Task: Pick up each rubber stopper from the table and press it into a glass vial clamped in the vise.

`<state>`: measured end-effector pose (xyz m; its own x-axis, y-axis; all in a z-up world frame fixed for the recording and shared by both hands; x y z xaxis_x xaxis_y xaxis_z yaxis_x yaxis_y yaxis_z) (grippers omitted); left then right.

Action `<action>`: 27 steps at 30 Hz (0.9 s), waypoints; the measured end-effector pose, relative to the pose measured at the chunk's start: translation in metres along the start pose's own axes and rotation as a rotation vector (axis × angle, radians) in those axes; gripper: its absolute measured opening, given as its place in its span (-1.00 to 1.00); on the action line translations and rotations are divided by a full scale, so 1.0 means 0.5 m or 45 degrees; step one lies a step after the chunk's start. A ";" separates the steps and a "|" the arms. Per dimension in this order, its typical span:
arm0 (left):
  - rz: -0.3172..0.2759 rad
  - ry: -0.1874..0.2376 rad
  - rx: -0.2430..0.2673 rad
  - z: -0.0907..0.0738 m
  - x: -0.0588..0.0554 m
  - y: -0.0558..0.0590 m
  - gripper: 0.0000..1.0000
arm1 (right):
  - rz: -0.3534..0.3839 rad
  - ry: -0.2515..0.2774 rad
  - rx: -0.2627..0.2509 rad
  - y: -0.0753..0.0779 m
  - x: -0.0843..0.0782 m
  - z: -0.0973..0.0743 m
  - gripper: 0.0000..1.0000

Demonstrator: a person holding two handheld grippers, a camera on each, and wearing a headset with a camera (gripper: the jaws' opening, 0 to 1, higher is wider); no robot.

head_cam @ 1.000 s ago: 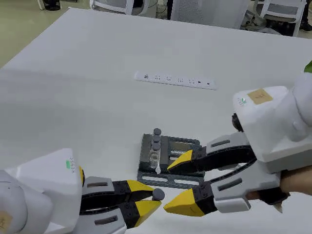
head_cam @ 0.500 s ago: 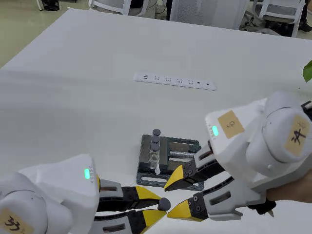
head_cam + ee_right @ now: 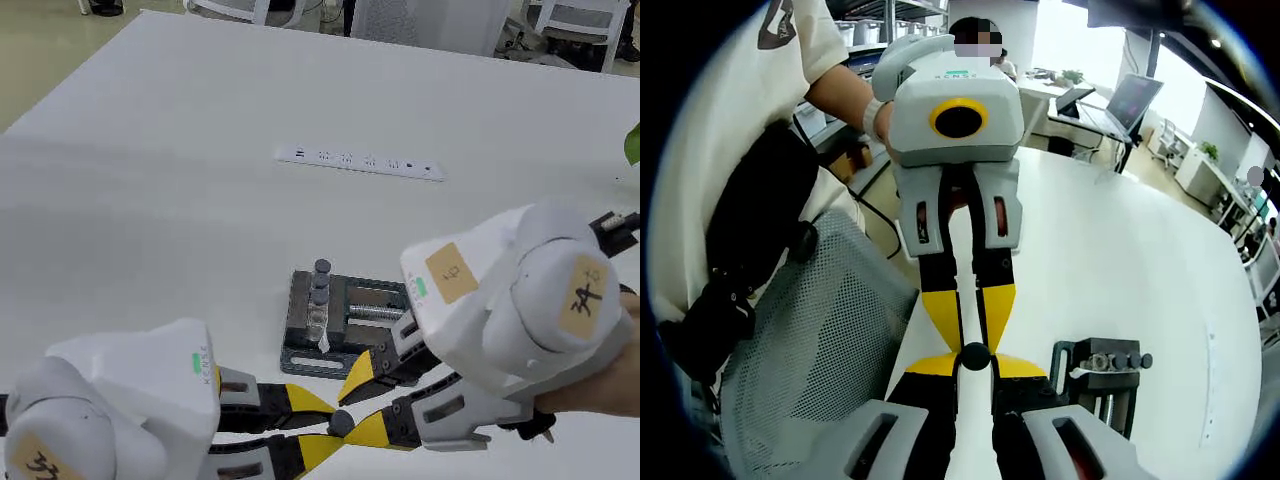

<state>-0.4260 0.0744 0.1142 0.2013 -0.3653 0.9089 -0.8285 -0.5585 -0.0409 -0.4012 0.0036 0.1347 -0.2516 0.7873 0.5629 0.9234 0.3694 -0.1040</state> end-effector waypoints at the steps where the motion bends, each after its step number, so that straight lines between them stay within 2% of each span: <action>1: 0.003 -0.001 0.001 0.000 -0.001 0.000 -0.91 | -0.004 -0.005 0.001 0.000 0.000 0.000 -0.84; 10: 0.038 -0.021 -0.011 0.006 -0.004 0.006 -0.91 | -0.053 -0.068 0.008 -0.007 -0.001 0.007 -0.84; 17: 0.037 -0.013 -0.008 0.006 -0.003 0.004 -0.91 | -0.042 -0.068 0.000 -0.005 0.000 0.003 -0.85; 27: 0.083 -0.023 -0.014 0.010 -0.005 0.006 -0.90 | 0.019 -0.078 0.021 -0.004 -0.003 0.004 -0.88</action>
<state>-0.4264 0.0701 0.1099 0.1557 -0.4140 0.8969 -0.8457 -0.5250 -0.0955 -0.4032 0.0026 0.1326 -0.2552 0.8213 0.5102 0.9225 0.3649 -0.1259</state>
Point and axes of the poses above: the centre of the closed fingertips' face, and the gripper's own axes: z roughly forward along the fingers, y roughly to its right, x roughly out of its top, the point moved 6 cm from there along -z, roughly backward along the fingers, and after that the axes turned 8 degrees about x, right-handed, at the moved point
